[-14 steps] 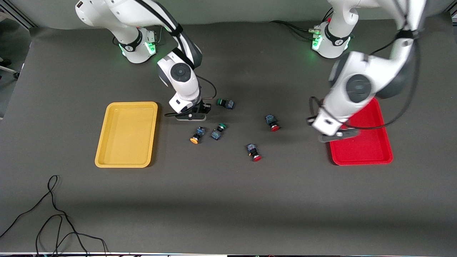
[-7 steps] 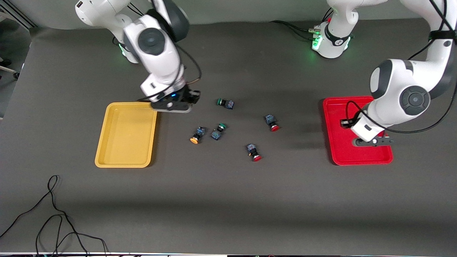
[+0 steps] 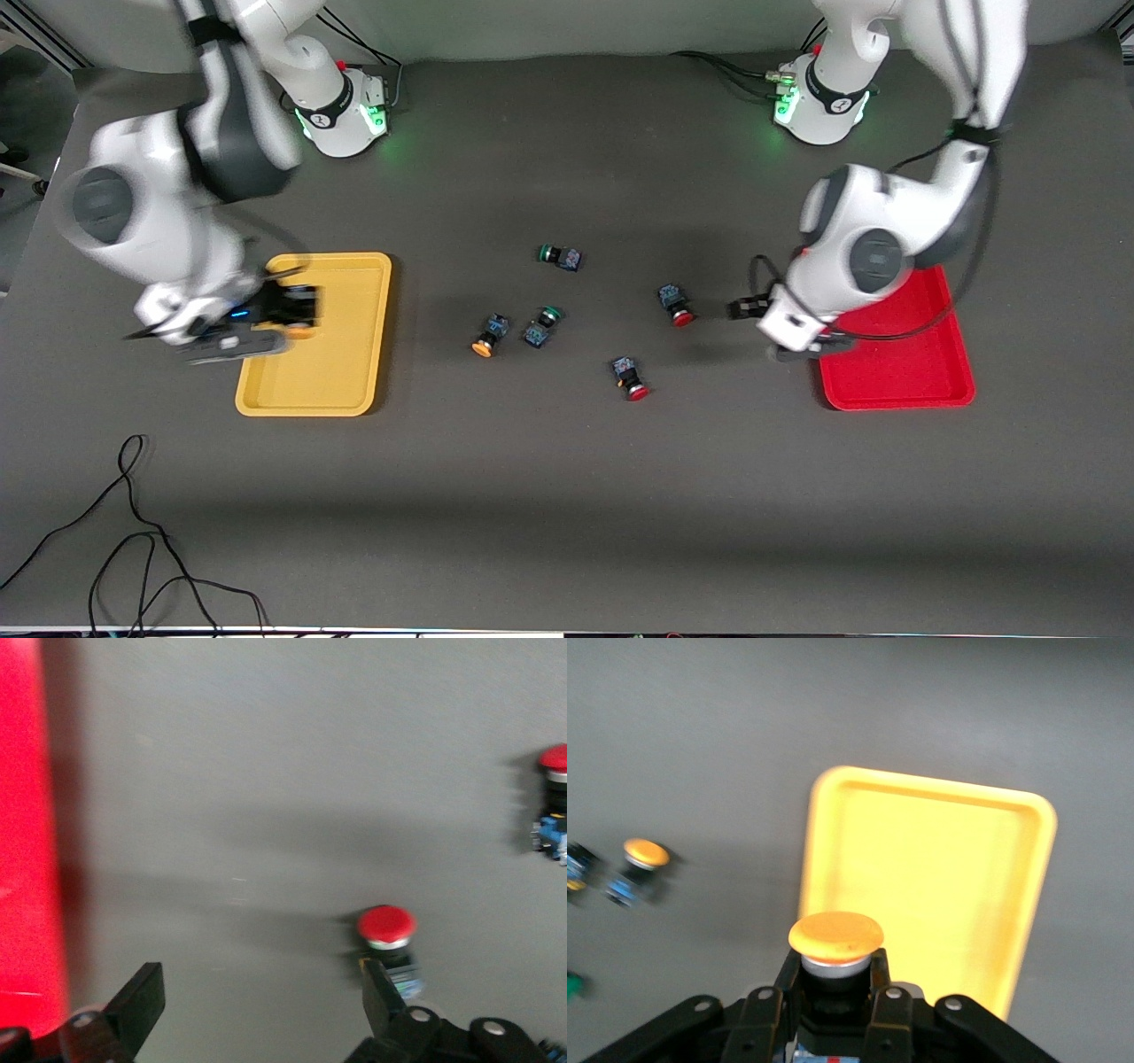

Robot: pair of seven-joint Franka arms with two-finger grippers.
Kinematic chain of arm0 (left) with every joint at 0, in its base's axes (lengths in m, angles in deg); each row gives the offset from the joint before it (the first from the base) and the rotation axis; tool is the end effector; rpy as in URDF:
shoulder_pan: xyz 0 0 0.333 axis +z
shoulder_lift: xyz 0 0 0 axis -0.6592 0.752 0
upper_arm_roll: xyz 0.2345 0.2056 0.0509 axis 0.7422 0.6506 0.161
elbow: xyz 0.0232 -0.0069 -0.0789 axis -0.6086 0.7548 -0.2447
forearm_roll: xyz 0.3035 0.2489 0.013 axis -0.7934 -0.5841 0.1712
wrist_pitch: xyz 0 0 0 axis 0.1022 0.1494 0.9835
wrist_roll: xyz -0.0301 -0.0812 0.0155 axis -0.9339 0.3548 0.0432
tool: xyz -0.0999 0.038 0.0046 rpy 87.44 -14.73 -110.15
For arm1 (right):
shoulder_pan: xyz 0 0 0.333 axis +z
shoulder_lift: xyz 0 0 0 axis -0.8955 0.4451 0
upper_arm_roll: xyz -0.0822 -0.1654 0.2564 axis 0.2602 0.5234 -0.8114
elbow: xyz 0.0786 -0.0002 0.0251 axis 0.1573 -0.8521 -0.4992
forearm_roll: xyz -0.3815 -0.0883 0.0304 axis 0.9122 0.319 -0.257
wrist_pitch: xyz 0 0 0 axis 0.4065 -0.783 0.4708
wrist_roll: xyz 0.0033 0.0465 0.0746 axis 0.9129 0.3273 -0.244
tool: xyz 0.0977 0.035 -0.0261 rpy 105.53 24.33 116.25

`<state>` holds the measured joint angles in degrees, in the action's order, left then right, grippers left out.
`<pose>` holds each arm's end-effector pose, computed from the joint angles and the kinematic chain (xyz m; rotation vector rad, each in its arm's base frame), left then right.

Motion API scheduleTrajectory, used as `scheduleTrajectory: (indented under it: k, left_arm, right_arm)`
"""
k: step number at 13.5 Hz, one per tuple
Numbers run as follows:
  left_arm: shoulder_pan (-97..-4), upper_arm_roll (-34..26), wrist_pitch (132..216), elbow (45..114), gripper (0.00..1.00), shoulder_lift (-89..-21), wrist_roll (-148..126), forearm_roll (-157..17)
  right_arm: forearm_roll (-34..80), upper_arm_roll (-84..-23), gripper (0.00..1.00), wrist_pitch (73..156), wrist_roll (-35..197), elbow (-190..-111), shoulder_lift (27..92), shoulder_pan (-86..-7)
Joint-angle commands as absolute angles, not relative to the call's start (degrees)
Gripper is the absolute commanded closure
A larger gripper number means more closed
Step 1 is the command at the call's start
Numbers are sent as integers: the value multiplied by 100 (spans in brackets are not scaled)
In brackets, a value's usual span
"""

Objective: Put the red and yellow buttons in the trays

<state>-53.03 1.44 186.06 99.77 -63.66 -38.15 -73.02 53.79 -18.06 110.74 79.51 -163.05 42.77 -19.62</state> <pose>0.5161 -0.2390 0.2754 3.0458 0.3530 -0.2819 0.5698 0.0507 0.4305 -3.1070 -0.1994 0.1197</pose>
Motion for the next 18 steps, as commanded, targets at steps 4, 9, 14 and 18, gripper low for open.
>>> scheduleTrajectory:
  k: [4, 9, 14, 18]
  left_arm:
    - [-6390, 232, 20460, 10322, 29, -5499, -5154, -7271]
    - [-6488, 223, 20807, 10639, 100, -5516, -5181, -7271]
    - [-6130, 302, 19661, 10351, 100, -6190, -5076, -7481]
    - [-4716, 302, 17961, 10296, 100, -7175, -2709, -7807]
  right_arm:
    - [5042, -953, 82, 13513, 6650, -18454, 4524, -1892]
    - [3437, -1032, 82, 14053, 5582, -18501, 5886, -1875]
    - [2651, -1049, 0, 13878, 5129, -18211, 6223, -1822]
    - [3113, -883, 0, 12580, 5698, -17326, 6056, -1752]
